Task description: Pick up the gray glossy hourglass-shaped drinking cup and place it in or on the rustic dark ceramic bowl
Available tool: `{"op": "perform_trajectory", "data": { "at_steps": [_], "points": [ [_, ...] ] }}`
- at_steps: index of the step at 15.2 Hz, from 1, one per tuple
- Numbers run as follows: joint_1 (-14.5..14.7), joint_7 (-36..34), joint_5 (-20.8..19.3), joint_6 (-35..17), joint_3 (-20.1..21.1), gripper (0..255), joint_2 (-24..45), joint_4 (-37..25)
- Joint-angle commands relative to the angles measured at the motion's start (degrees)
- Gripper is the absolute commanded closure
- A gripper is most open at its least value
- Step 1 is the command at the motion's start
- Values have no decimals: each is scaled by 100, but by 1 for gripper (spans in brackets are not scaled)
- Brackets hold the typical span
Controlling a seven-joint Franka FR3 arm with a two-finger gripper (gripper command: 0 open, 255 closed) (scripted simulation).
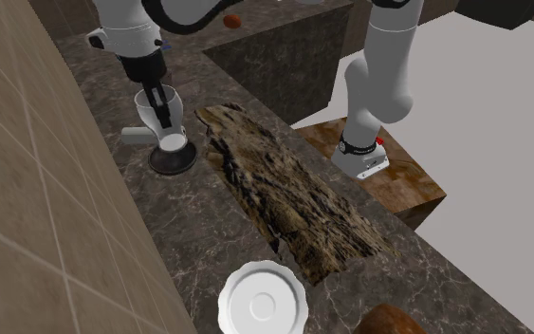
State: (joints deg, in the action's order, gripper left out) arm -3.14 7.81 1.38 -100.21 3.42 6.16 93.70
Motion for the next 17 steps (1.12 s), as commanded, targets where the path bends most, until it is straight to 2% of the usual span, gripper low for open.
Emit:
{"op": "perform_trajectory", "data": {
  "at_steps": [1, 4, 17],
  "points": [
    [-142, 263, 6, 122, -114, 255, 142, -258],
    [-357, 633, 26, 333, -273, 255, 375, -691],
    [-356, 660, 32, -673, -271, 255, 366, 324]
  ]
}}
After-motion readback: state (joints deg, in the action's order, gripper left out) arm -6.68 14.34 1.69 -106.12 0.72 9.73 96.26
